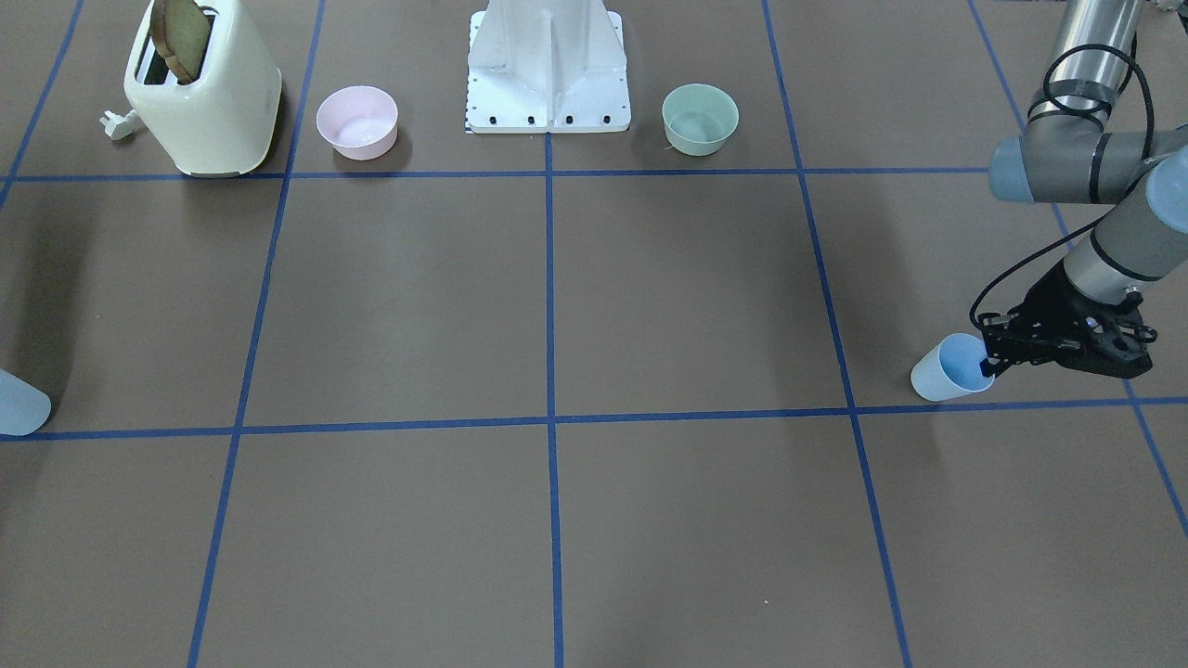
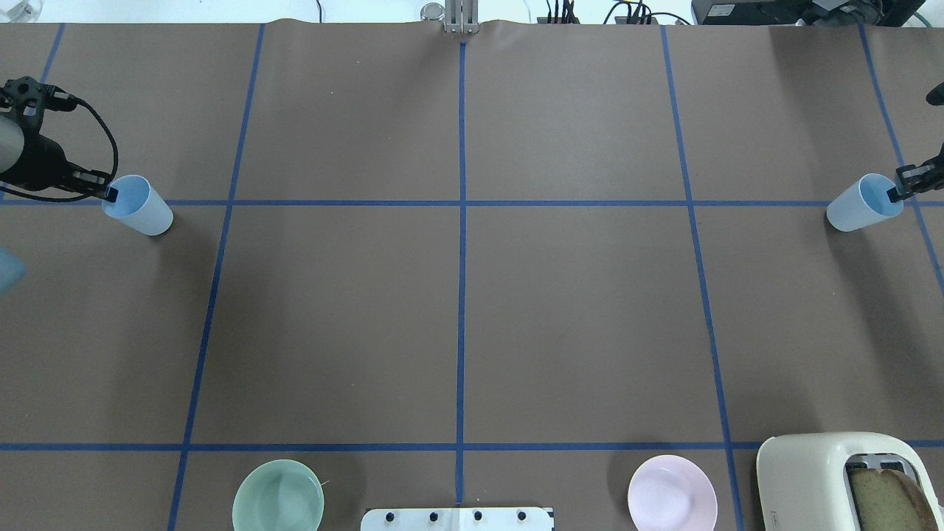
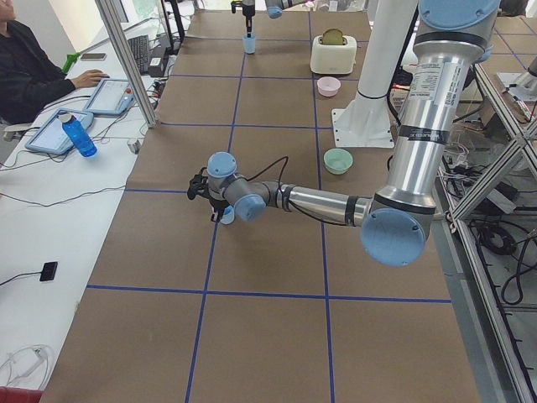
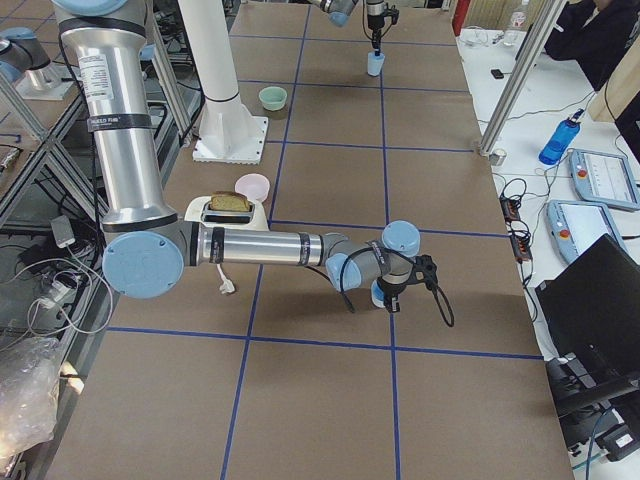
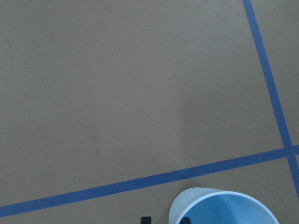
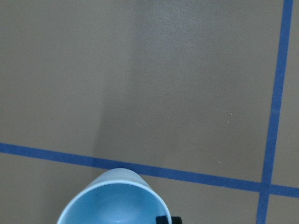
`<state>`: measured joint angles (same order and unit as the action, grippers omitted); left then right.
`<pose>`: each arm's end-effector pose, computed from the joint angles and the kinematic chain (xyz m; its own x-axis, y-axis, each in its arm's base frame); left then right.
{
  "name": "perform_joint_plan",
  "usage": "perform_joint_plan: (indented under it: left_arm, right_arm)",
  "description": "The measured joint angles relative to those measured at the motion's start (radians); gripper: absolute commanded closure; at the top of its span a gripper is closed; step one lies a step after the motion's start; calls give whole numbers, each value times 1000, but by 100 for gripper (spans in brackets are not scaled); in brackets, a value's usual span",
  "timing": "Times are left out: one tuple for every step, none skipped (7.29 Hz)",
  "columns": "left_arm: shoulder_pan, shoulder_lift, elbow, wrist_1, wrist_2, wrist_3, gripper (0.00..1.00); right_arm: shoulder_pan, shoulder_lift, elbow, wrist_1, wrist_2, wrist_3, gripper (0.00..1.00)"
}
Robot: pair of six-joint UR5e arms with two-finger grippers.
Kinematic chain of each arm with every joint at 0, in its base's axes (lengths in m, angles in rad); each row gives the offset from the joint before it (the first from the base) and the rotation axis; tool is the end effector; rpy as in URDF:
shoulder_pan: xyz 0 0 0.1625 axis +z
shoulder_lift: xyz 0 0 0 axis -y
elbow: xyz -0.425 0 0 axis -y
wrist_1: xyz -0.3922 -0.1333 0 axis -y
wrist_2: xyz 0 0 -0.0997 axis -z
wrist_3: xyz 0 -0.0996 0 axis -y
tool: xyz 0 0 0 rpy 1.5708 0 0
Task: Stack blue cups with both arms
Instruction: 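Close the left and right grippers around the rims of the blue cups, then carry the left cup to the table center while the right gripper lifts its cup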
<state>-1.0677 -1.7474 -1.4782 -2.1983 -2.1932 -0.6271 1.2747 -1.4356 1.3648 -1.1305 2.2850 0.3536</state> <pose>0.2204 -0.5565 0.5442 0.6420 0.1979 -0.7407 0.0143 0.9629 0.2696 -0.1008 -0.5638 0.6455 0.7075 -0.1102 0.6981 0.0289 0.9914 0.1273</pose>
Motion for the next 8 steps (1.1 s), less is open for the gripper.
perform_joint_plan:
  left_arm:
    - [0, 0, -1, 0, -3, 1, 100]
    - [0, -2, -2, 1, -7, 2, 100]
    - [-1, -5, -7, 6, -11, 3, 100]
    - [-1, -7, -18, 14, -25, 4, 100]
    - [-2, -8, -36, 29, -53, 3, 100]
    - [-2, -12, -70, 70, -75, 2, 100]
    - [-3, -23, -126, 149, -85, -1, 100]
    - [-3, -49, -197, 261, -86, -15, 100]
  right_arm:
    - [0, 4, 5, 1, 1, 36, 100]
    - [-1, 7, 11, 1, 2, 61, 100]
    - [-1, 14, 14, 1, 4, 78, 100]
    - [-1, 25, 14, 1, 7, 88, 100]
    - [-1, 35, 14, 0, 12, 92, 100]
    - [-1, 45, 16, -4, 20, 97, 100]
    - [-1, 57, 23, -9, 35, 112, 100]
    - [0, 76, 32, -13, 56, 155, 100]
